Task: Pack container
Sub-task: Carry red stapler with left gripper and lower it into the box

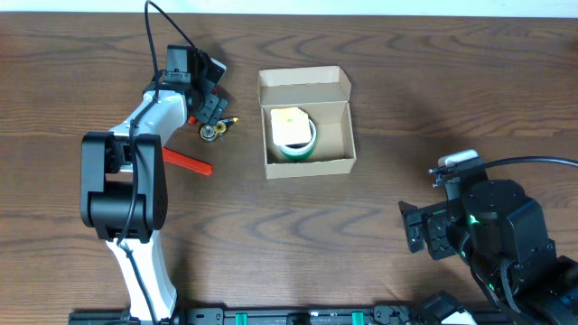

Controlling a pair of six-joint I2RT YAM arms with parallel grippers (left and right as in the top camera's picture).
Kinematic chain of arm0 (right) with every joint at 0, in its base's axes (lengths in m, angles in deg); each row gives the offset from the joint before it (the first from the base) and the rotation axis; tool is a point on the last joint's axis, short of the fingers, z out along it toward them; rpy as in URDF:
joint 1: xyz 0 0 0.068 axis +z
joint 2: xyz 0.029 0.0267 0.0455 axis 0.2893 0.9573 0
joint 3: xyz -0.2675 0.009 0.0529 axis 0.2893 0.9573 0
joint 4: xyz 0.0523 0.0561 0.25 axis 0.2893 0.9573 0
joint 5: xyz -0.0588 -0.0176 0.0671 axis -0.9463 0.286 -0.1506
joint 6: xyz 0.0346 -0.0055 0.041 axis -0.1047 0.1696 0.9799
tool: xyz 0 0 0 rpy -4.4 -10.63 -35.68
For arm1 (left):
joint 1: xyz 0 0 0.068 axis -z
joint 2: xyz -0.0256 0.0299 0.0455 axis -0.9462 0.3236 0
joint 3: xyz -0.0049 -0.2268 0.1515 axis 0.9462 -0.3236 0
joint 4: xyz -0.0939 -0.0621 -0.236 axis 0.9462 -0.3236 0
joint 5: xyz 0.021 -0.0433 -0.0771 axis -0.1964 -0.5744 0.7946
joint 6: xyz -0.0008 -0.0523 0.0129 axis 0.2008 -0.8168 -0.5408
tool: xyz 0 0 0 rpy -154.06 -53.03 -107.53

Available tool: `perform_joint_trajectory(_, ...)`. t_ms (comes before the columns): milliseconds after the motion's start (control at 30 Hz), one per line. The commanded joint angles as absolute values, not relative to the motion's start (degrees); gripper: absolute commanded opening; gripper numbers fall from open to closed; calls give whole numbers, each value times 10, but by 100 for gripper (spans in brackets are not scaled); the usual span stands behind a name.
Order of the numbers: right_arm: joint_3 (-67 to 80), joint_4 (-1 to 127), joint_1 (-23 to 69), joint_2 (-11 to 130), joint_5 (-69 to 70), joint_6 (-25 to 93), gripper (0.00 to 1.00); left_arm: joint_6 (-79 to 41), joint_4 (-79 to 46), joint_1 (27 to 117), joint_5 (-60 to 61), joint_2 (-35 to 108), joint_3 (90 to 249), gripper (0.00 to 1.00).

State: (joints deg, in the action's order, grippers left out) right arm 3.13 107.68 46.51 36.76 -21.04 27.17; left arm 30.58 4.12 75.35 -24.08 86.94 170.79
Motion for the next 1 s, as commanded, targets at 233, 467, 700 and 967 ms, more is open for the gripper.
perform_joint_trajectory(233, 33, 1077, 461, 368, -210, 263, 99, 290, 46, 752, -247, 885, 1719, 75)
perform_joint_trajectory(467, 33, 1077, 461, 368, -211, 263, 99, 271, 45, 752, -247, 897, 1719, 53)
perform_joint_trajectory(700, 33, 1077, 461, 368, -211, 263, 99, 246, 43, 752, -247, 897, 1719, 37)
perform_joint_trajectory(967, 33, 1077, 461, 368, -210, 263, 99, 194, -8, 752, -249, 883, 1757, 20)
